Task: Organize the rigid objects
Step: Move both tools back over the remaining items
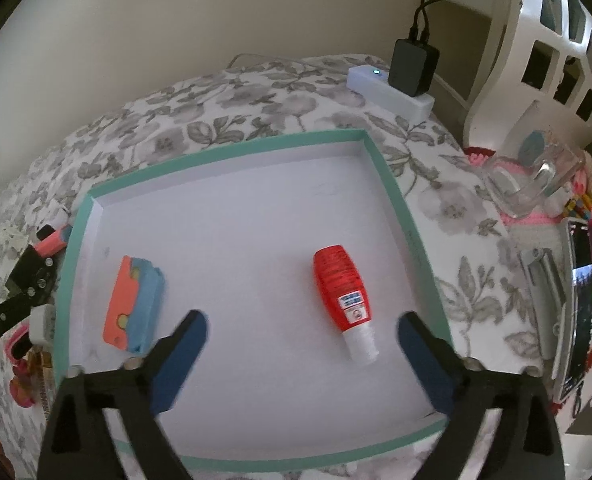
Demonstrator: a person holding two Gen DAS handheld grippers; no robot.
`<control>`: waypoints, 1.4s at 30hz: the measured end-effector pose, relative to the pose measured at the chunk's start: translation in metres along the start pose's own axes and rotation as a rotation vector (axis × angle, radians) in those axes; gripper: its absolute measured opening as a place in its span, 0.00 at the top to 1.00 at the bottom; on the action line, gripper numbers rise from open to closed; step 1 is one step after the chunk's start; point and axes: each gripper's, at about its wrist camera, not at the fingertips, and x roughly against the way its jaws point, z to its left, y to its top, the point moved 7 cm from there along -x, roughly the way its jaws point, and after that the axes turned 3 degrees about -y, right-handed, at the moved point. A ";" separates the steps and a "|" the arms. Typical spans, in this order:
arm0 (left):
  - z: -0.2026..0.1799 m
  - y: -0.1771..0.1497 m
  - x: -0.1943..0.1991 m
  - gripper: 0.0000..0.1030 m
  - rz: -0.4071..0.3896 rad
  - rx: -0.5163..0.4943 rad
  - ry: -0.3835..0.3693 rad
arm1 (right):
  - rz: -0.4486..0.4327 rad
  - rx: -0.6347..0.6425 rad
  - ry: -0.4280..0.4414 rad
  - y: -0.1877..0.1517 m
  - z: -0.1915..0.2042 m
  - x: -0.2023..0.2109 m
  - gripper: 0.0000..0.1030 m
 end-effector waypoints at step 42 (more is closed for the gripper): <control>0.119 -0.013 0.009 0.12 0.133 0.135 -0.054 | -0.022 0.366 0.218 -0.046 0.198 0.047 0.00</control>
